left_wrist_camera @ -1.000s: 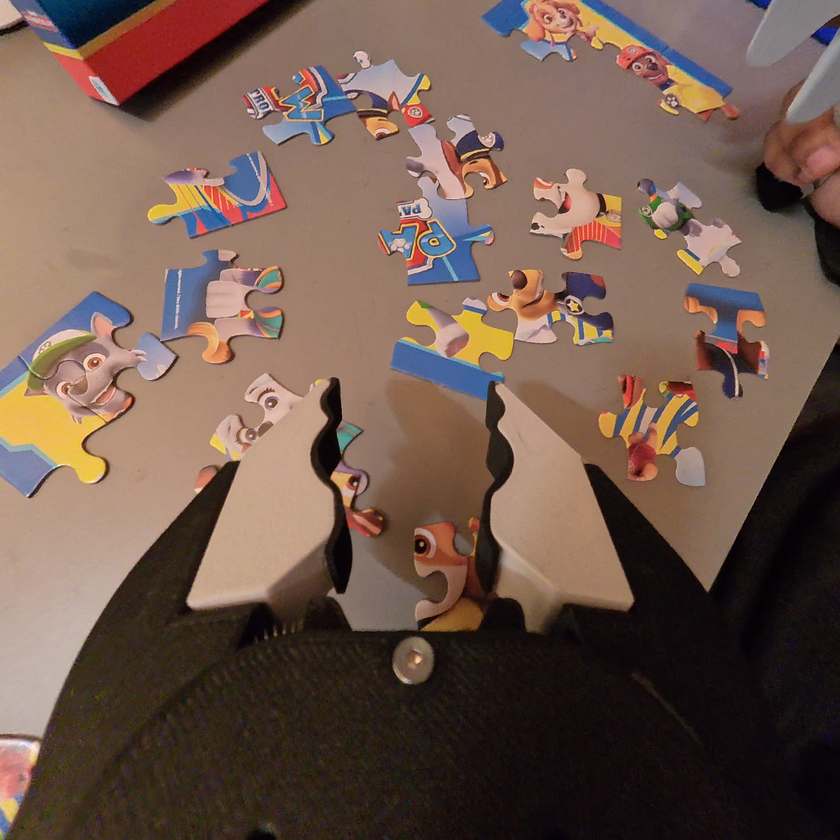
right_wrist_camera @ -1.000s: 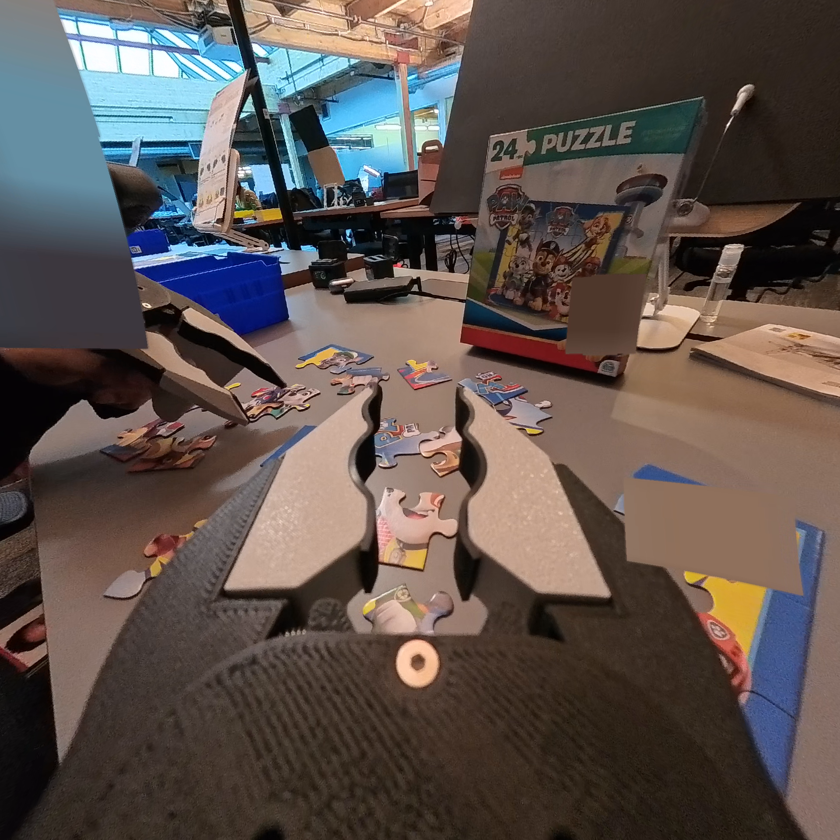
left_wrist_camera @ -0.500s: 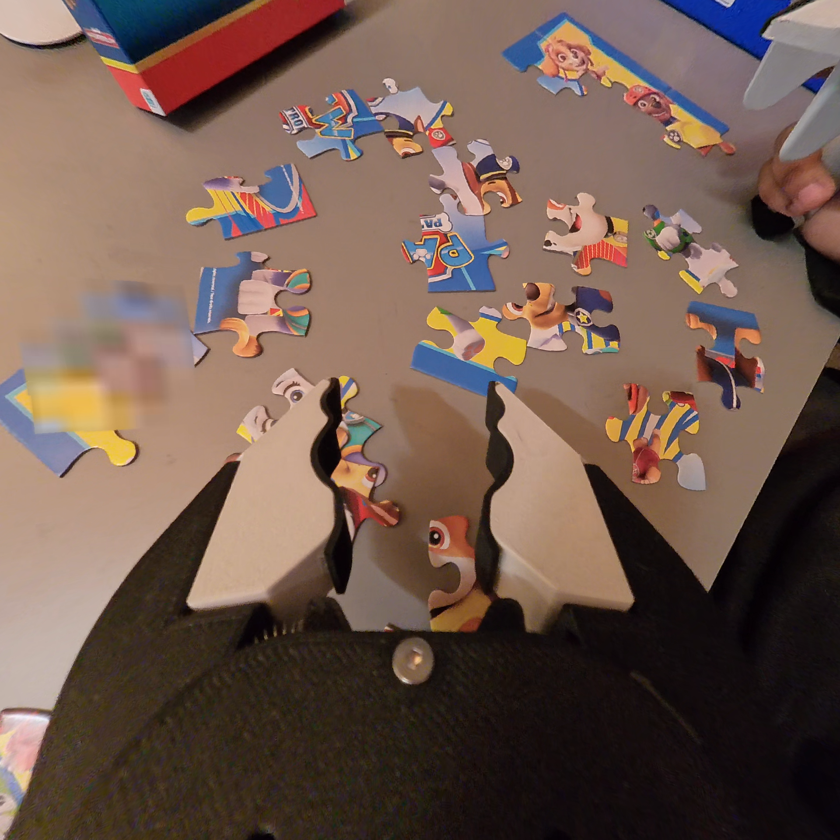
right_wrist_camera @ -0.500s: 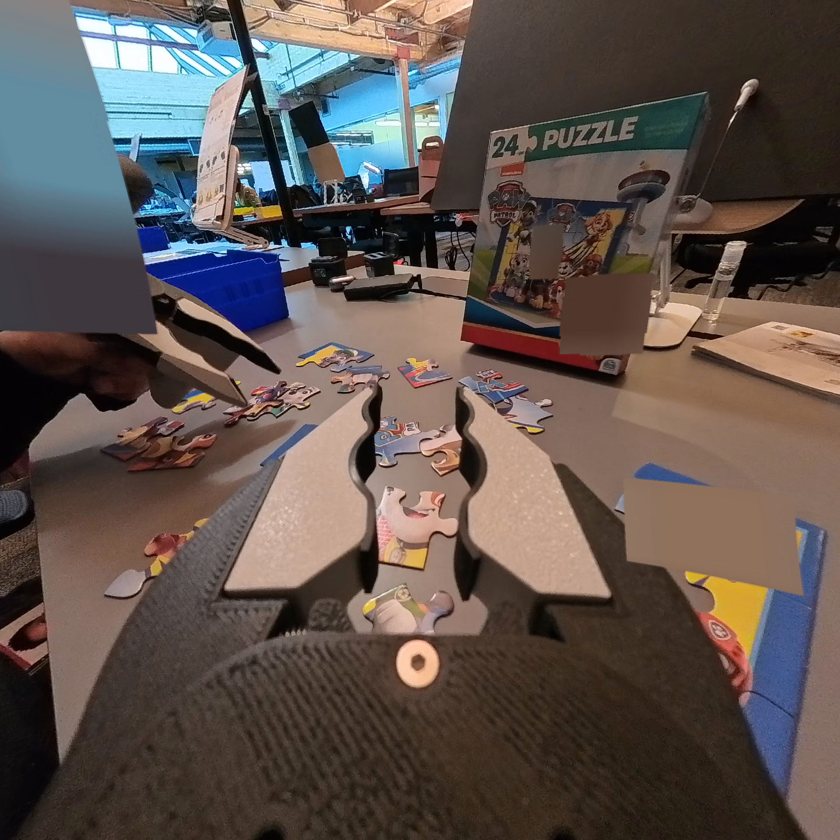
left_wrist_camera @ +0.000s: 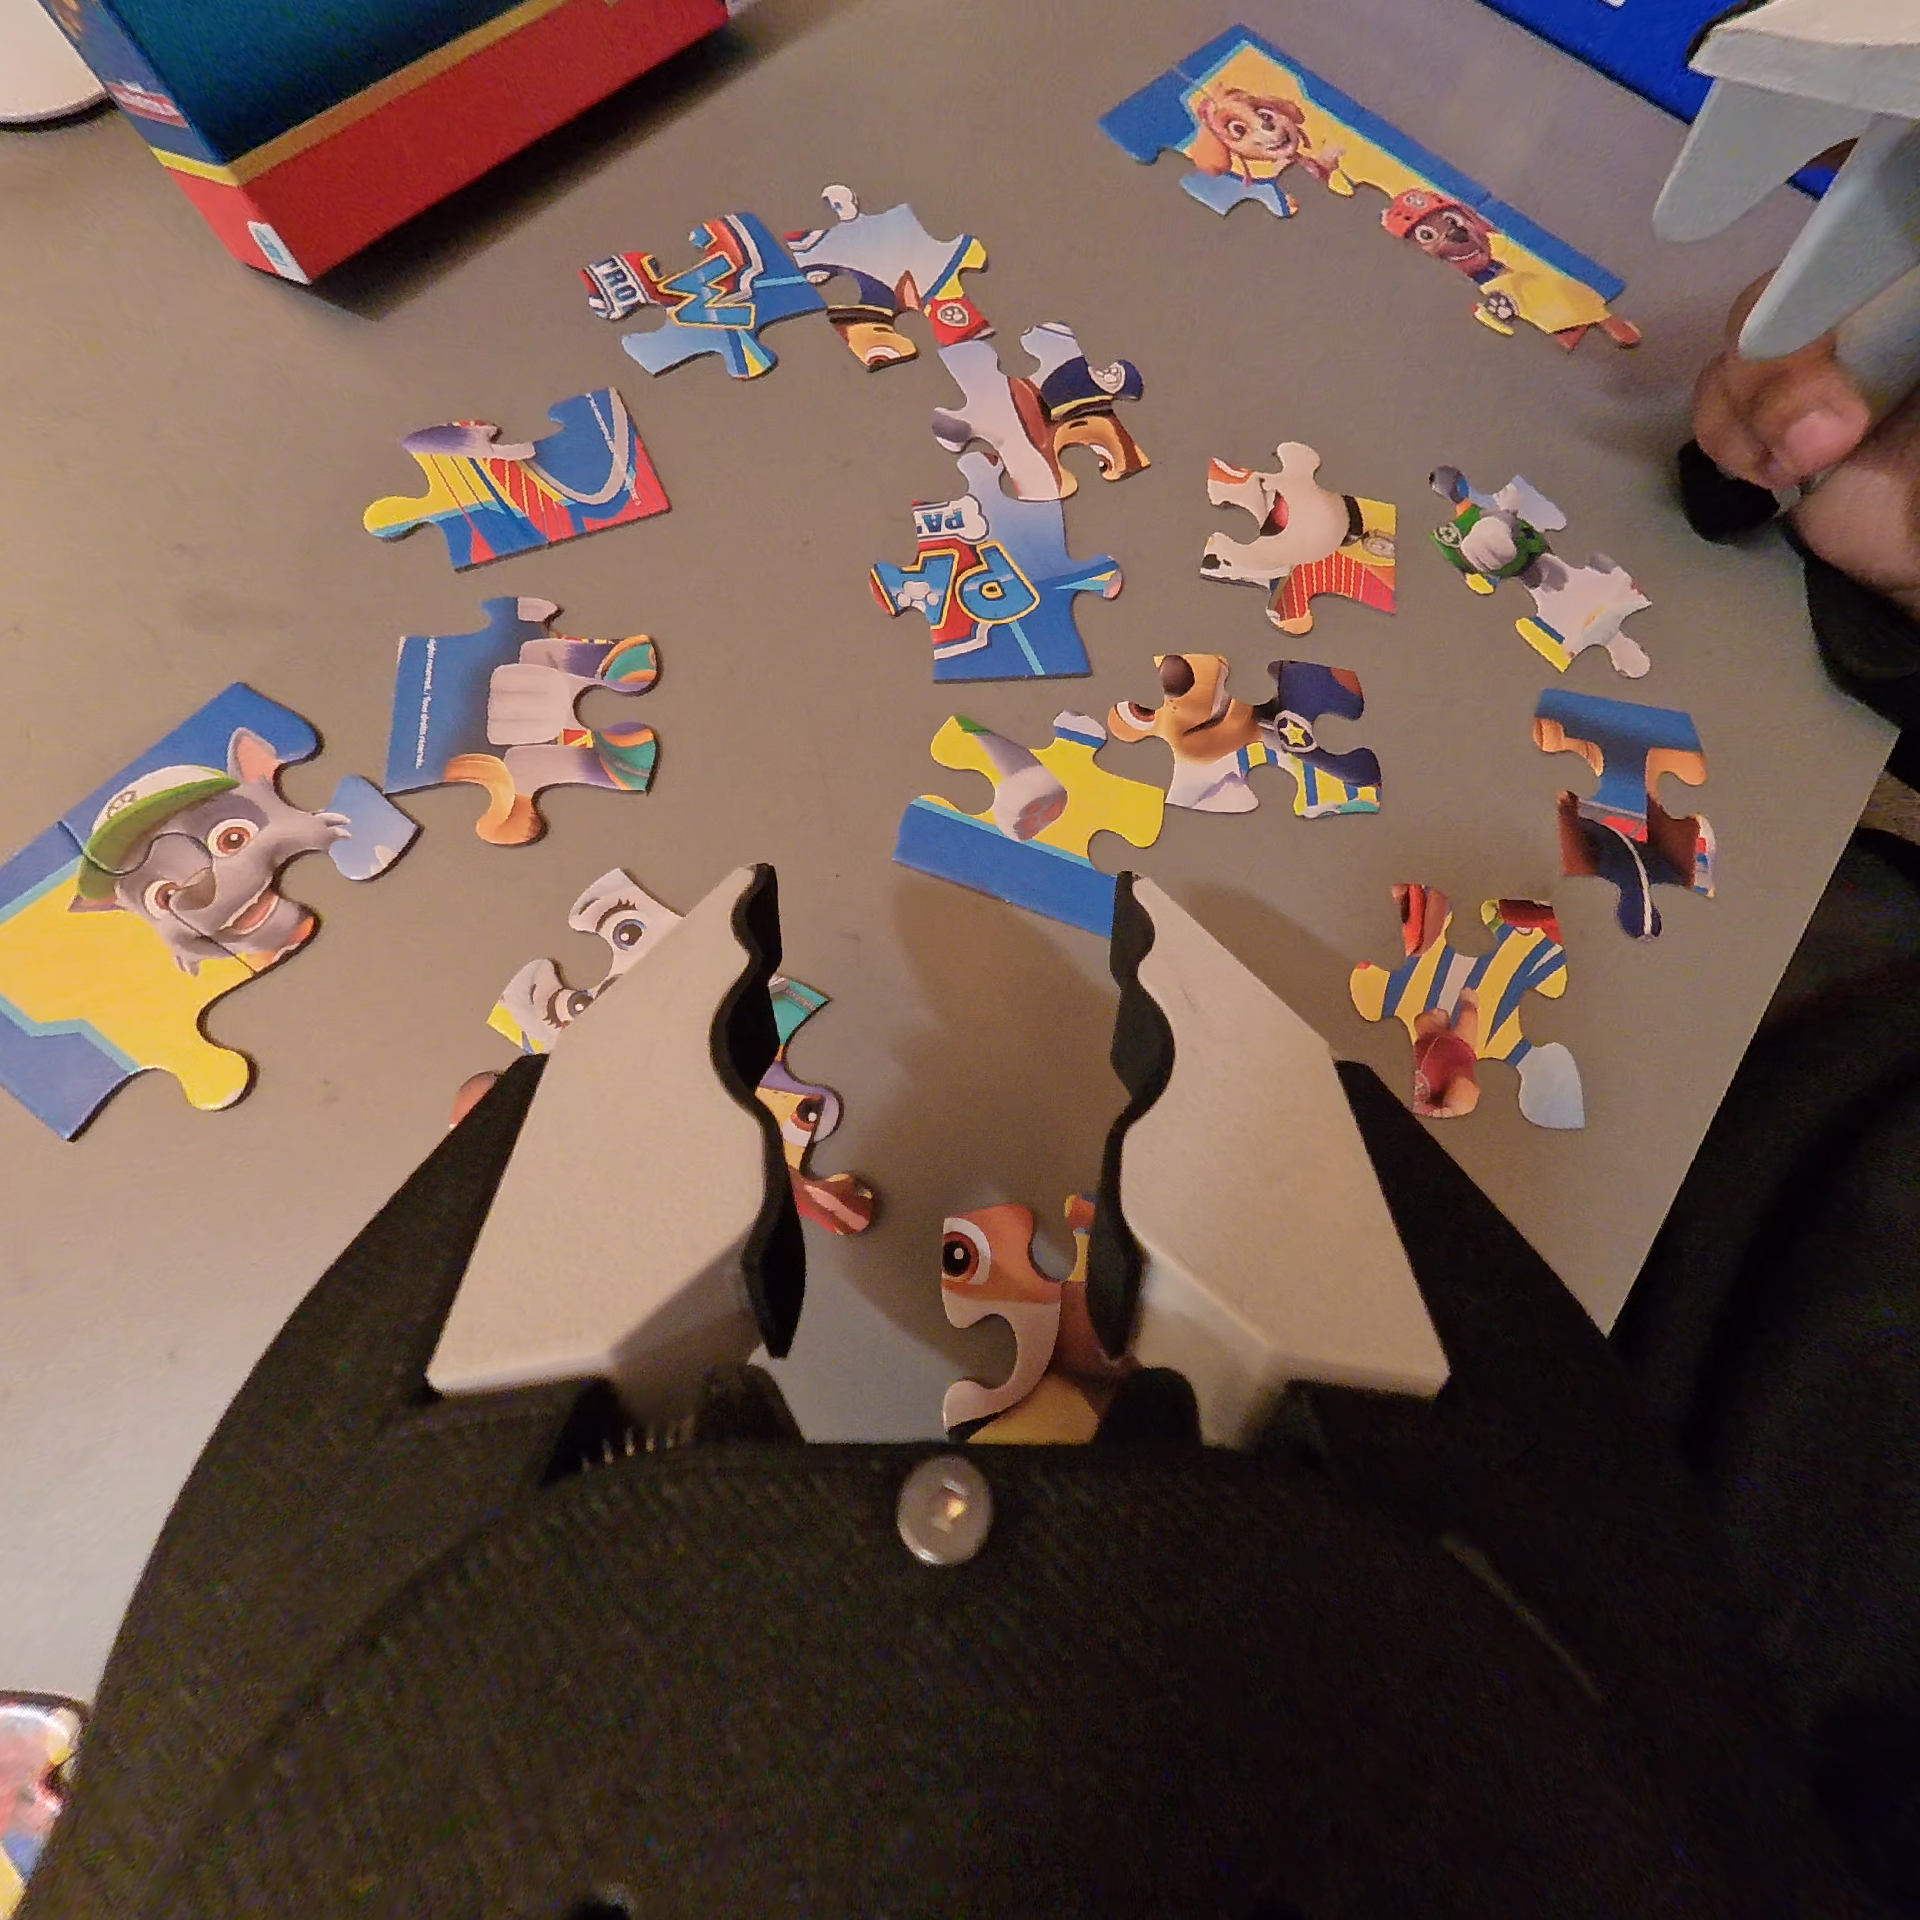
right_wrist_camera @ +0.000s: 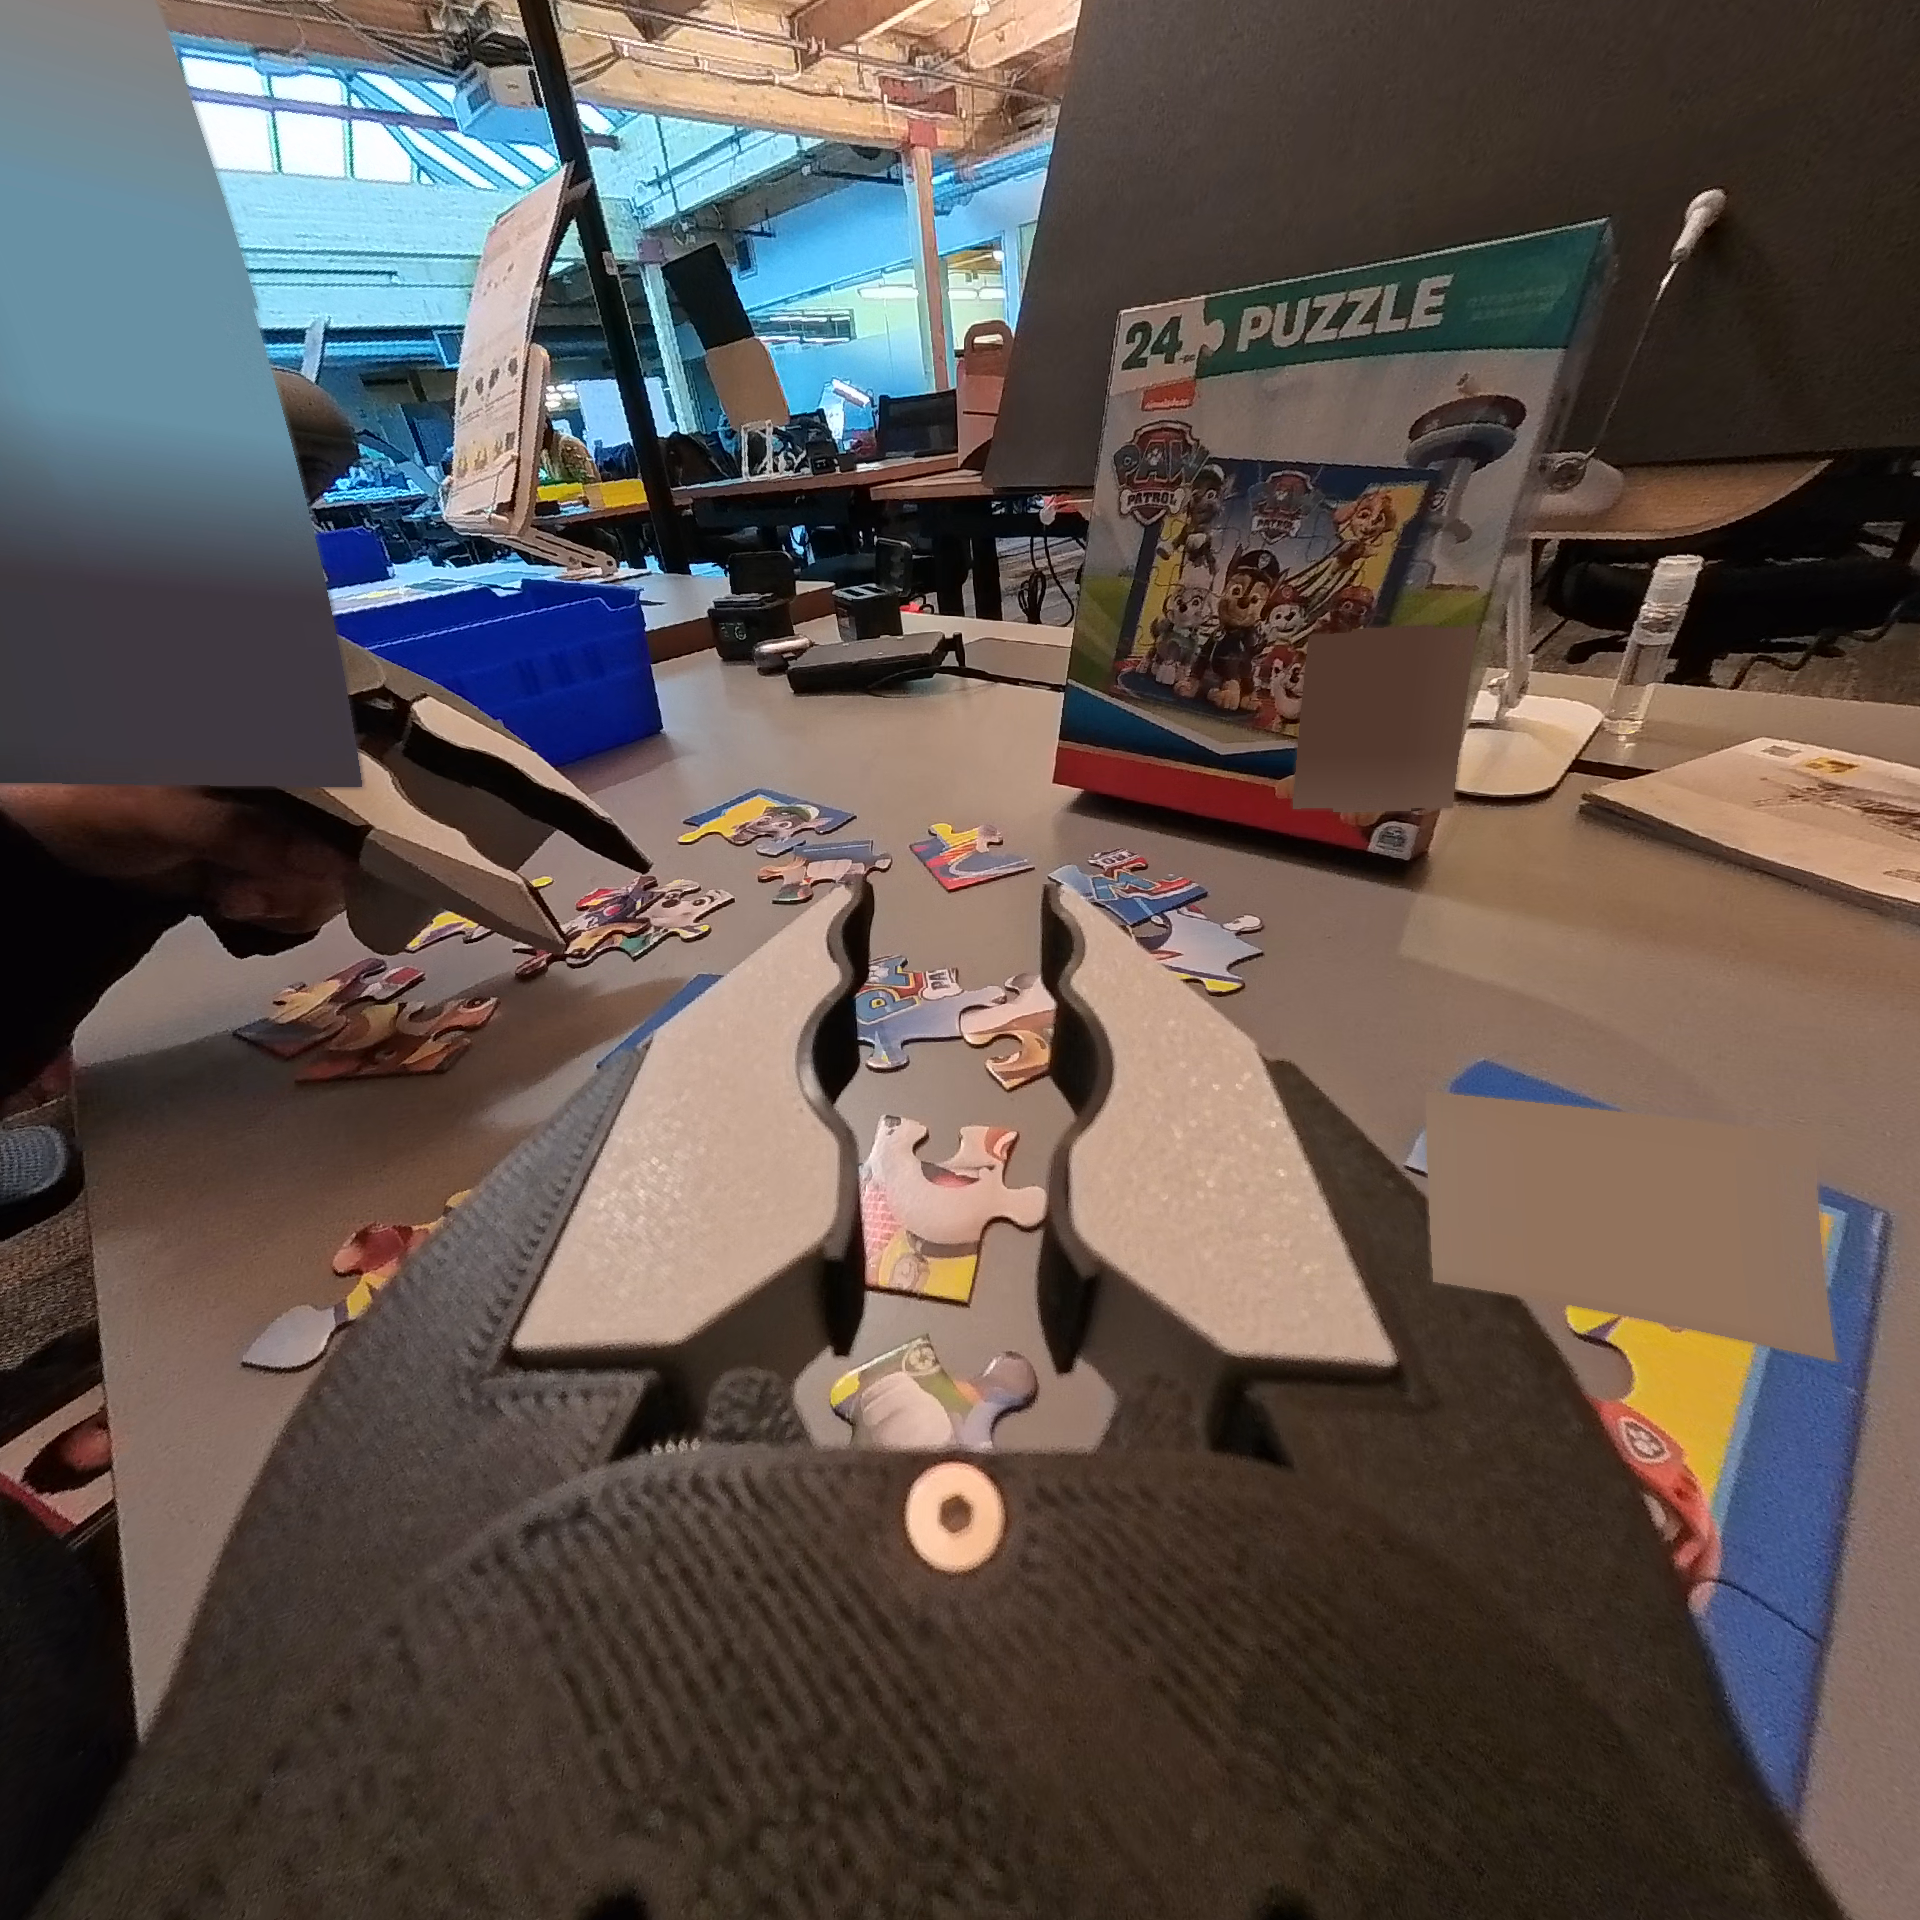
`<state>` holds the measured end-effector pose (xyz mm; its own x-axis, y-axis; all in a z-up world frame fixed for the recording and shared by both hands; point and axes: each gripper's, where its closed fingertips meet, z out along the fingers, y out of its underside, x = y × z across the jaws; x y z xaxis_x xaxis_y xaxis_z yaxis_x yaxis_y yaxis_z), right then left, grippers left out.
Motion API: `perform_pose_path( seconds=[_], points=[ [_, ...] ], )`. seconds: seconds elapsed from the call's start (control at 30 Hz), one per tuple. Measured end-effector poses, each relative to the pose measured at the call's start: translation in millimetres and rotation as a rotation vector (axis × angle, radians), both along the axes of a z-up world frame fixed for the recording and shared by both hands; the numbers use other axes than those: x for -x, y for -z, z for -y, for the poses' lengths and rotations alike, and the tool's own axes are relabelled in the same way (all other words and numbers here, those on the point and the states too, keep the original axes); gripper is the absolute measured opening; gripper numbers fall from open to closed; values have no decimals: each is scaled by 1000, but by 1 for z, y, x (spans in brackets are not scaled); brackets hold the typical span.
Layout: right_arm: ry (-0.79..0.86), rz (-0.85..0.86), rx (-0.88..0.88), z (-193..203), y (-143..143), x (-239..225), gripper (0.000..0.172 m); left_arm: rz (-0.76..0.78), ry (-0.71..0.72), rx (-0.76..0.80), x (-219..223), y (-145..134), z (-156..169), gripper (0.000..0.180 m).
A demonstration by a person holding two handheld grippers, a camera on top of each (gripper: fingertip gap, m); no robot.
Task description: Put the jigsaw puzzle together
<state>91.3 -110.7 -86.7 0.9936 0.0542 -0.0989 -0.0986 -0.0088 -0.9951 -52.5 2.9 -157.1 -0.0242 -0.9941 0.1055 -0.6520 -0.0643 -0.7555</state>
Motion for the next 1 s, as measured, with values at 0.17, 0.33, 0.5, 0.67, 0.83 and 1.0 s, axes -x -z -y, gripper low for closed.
perform_pose_path(
  seconds=[0.17,0.33,0.5,0.67,0.83,1.0],
  points=[
    [1,1,0,0,0,0,31,13,-6,3,0,-3,-1,62],
    [1,0,-1,0,0,0,31,26,-12,6,-2,-4,-2,62],
    [15,-1,-6,0,-1,-2,33,25,-13,3,-3,-2,-1,64],
    [87,3,-69,8,-10,-14,36,28,-14,3,-4,-2,-1,64],
    [58,-33,-63,7,-8,-13,35,30,-14,0,-4,-2,-1,64],
    [60,-16,-61,7,-9,-12,34,51,-5,17,-6,-7,3,64]
  ],
)
